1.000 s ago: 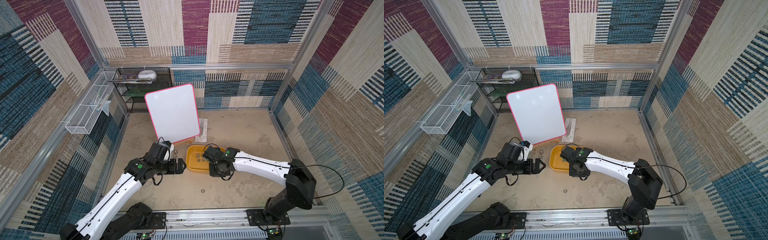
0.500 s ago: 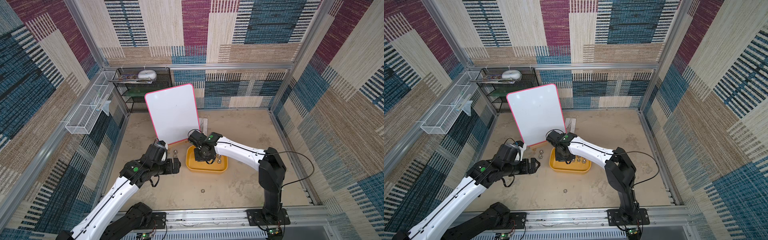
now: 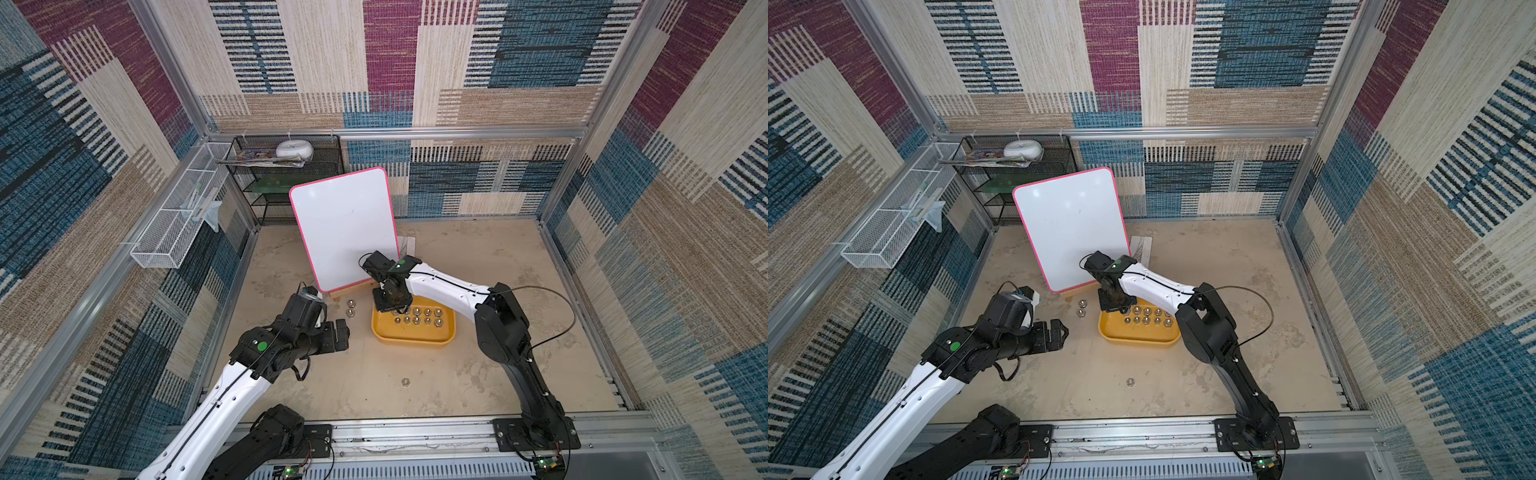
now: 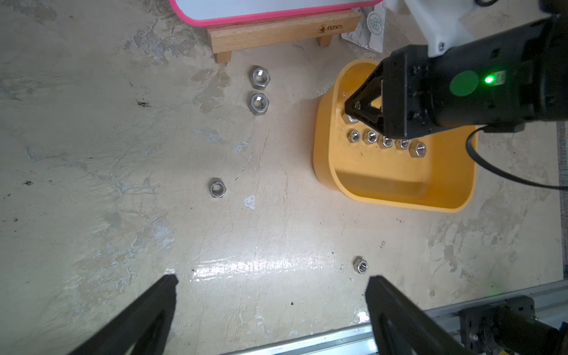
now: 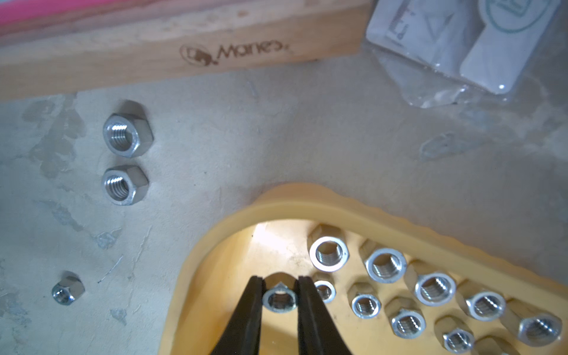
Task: Put the nuts on the desktop into the storage box
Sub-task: Place the nut in the storage box.
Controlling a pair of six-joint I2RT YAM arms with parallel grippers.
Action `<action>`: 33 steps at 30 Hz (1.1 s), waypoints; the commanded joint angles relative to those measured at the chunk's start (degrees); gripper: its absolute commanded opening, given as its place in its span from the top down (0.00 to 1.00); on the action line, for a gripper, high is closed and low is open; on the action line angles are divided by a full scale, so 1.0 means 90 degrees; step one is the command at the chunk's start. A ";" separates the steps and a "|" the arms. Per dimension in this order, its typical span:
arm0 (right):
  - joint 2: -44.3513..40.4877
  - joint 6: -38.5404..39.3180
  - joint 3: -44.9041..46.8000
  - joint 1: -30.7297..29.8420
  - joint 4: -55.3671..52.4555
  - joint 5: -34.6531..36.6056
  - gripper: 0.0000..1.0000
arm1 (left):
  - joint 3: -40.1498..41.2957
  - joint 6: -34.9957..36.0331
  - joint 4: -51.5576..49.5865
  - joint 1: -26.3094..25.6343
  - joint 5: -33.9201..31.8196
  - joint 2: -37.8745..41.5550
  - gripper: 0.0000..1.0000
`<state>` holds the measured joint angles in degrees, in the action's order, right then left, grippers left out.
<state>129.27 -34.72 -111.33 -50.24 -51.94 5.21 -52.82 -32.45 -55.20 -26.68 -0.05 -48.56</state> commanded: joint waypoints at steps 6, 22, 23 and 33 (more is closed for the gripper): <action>0.0322 0.0186 -0.0189 0.0054 -0.0081 -0.0042 0.76 | 0.0016 -0.0003 -0.0165 0.0085 -0.0082 0.0084 0.00; 0.0444 0.0218 -0.0150 0.0062 0.0076 -0.0108 0.69 | 0.0047 0.0007 -0.0198 0.0152 -0.0023 0.0163 0.00; 0.0433 0.0207 -0.0167 0.0063 0.0068 -0.0096 0.68 | 0.0046 0.0006 -0.0186 0.0165 -0.0023 0.0178 0.00; -0.0050 0.0065 -0.0175 0.0048 -0.0081 -0.0109 0.67 | 0.0090 -0.0018 -0.0187 0.0172 0.0015 0.0258 0.00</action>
<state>130.69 -33.34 -112.73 -49.74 -51.57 4.21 -52.14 -32.62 -56.88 -25.15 -0.03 -46.48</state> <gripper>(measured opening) 0.332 0.998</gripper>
